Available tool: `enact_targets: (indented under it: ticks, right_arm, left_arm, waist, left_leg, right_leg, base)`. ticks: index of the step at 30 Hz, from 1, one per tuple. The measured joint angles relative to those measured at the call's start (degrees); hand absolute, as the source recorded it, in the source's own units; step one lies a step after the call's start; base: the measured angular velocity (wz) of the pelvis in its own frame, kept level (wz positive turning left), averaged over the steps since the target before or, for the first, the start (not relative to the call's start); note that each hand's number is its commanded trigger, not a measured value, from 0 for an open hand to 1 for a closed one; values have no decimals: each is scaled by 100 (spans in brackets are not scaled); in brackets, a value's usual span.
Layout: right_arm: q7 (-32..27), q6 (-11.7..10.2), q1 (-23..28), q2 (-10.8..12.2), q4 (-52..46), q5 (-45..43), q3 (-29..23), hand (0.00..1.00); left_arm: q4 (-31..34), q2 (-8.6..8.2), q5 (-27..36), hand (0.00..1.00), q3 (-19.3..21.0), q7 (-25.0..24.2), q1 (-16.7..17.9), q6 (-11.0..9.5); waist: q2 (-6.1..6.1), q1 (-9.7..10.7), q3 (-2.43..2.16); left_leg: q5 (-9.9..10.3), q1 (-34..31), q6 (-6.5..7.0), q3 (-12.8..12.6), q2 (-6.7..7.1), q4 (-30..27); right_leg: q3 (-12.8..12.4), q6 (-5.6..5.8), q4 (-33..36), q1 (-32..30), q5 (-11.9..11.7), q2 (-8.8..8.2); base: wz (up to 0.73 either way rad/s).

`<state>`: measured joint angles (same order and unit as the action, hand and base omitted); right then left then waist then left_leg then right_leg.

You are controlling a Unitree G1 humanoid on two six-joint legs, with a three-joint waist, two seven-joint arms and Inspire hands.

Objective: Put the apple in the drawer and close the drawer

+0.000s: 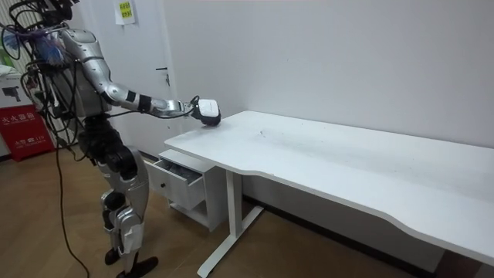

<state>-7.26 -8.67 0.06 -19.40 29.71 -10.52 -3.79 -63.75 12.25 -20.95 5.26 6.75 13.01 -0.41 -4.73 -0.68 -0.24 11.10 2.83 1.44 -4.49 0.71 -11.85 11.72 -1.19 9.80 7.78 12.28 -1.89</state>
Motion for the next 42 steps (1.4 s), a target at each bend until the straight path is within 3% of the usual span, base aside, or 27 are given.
enact_targets:
  ticks: [3,6,10,12,20,27,28,29,30,42]
  right_arm:
    - [106,12,179,128,-529,-88,354,100]
    - [425,165,234,202,-614,-111,983,100]
    - [869,261,293,391,-862,-232,1637,100]
    - [958,259,295,469,-989,-240,1722,100]
    - [997,271,278,641,-1263,-235,1971,100]
    - [999,501,298,640,-1229,-244,2171,100]
    - [999,503,309,629,-1223,-253,2177,95]
    - [1000,504,312,621,-1222,-263,2201,56]
    - [1000,504,312,619,-1222,-265,2218,0]
    - [1023,507,335,624,-1219,-311,2290,0]
  left_arm:
    - [4,-8,9,0,-218,2,-51,7]
    - [2,-40,2,0,-554,-15,-141,20]
    - [-23,-157,-1,0,-607,-86,-285,18]
    - [-25,-162,-1,0,-599,-86,-281,19]
    - [-9,-253,4,0,-601,-86,-333,113]
    - [195,-255,4,0,-609,-85,-462,164]
    - [203,-255,4,0,-621,-83,-459,160]
    - [232,-255,4,0,-625,-80,-461,159]
    - [244,-255,4,0,-628,-79,-460,156]
    - [355,-250,10,0,-884,-60,-460,132]
  waist:
    - [54,-73,0]
    - [133,-194,21]
    - [281,-315,45]
    - [311,-335,33]
    - [258,-455,62]
    - [244,-449,74]
    - [244,-450,73]
    - [243,-449,72]
    - [242,-449,72]
    - [201,-434,45]
  left_leg:
    - [4,-73,0,-7,-9,-42]
    - [7,-85,5,-1,-7,-58]
    - [4,-355,31,70,5,-172]
    - [-4,-431,41,91,11,-185]
    - [-4,-462,40,149,20,-161]
    - [-4,-490,40,142,19,-143]
    - [-4,-493,40,143,20,-145]
    - [-4,-495,40,144,19,-148]
    - [-4,-495,40,144,19,-150]
    - [-4,-519,40,161,21,-179]
  right_leg:
    - [-33,-5,18,-52,-25,9]
    - [-41,3,6,-93,-44,9]
    - [53,13,15,-234,-68,-3]
    - [99,14,12,-280,-69,-11]
    - [170,15,-10,-279,-69,-11]
    - [137,15,-9,-306,-69,-9]
    - [137,15,-8,-305,-69,-8]
    - [137,15,-7,-306,-69,-7]
    - [137,15,-8,-306,-69,-7]
    - [142,15,-2,-320,-70,-9]
  base:
    - [-4]
    - [0]
    - [13]
    - [12]
    - [7]
    - [-1]
    - [0]
    - [0]
    - [0]
    - [0]
